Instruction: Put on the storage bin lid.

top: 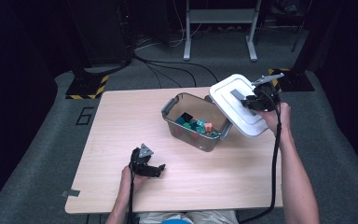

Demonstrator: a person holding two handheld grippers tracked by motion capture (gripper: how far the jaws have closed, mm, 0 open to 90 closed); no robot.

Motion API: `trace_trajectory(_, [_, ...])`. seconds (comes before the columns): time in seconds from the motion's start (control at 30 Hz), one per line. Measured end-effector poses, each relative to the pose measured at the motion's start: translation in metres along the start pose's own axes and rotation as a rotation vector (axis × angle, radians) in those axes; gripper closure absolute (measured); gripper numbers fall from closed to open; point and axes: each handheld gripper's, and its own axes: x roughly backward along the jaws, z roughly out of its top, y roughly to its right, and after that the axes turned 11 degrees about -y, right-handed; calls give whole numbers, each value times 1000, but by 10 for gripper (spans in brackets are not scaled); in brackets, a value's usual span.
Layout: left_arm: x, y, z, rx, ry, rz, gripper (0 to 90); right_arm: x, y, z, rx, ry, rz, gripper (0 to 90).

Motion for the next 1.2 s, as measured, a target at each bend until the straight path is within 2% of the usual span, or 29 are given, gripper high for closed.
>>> trace_trajectory(0.23, [0, 1, 0, 6, -4, -7, 98, -4, -15, 14, 45, -3, 40, 667])
trace_trajectory(0.4, [0, 1, 0, 6, -4, -7, 98, -10, -25, 24, 102, 6, 65, 667])
trace_trajectory(0.43, [0, 1, 0, 6, -4, -7, 98, -10, -28, 26, 107, -8, 70, 667])
trace_trajectory(0.63, [0, 1, 0, 6, -3, -7, 98, -17, -39, 37, 161, 2, 100, 667])
trace_trajectory(1.03, [0, 1, 0, 5, -5, -7, 98, -32, -62, 55, 252, -17, 153, 667])
trace_trajectory(1.17, [0, 0, 0, 1, -7, -7, 98, -37, -69, 60, 255, -26, 172, 666])
trace_trajectory(1.2, [0, 0, 0, 1, -7, -7, 98, -39, -70, 61, 269, -22, 176, 667])
